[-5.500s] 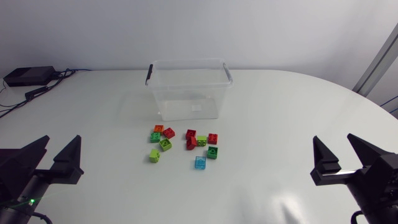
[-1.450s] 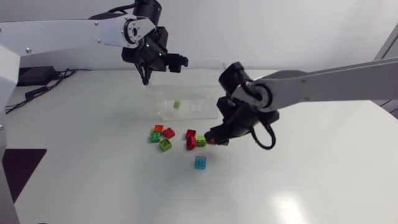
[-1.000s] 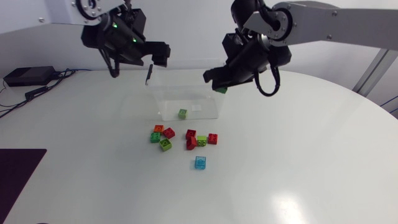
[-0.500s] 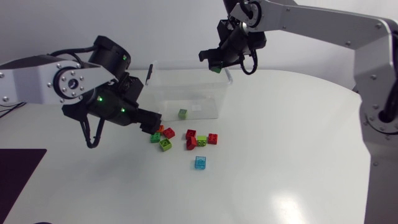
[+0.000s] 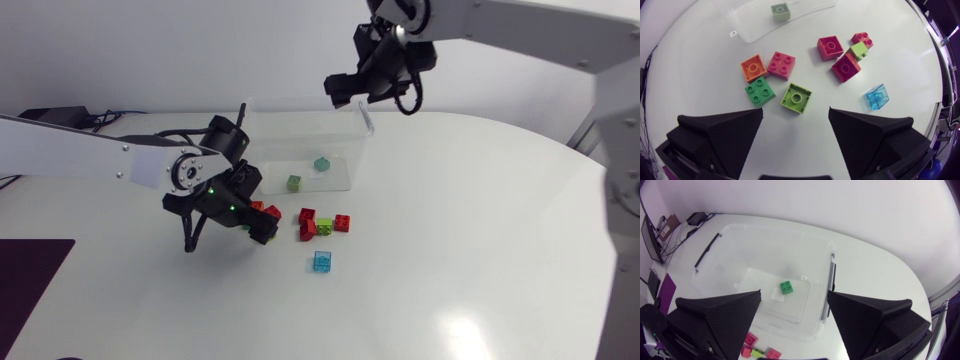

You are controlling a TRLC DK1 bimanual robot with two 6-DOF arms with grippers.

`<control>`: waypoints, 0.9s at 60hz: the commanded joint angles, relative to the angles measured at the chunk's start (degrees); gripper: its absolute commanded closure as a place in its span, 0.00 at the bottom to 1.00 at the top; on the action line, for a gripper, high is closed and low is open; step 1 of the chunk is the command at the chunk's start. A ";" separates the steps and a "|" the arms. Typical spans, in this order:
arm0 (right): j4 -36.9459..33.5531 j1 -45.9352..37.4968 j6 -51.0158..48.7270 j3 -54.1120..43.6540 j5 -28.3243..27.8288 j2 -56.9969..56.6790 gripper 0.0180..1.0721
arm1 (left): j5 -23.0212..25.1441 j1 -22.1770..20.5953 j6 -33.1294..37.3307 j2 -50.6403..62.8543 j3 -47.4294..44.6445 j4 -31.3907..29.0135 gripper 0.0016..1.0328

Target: Place the duplo bricks in the container

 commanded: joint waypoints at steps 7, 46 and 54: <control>4.91 -0.61 -2.63 -18.74 -0.23 -17.01 0.04 | 0.16 1.73 1.51 3.49 1.21 1.28 0.16; 15.72 -6.42 -4.47 -51.87 -4.71 -34.24 0.04 | 1.21 -3.02 1.42 12.19 6.57 0.75 0.16; 17.30 -4.75 -4.38 -55.74 -5.50 -34.07 0.04 | 1.39 -3.63 1.60 12.89 7.36 1.28 0.61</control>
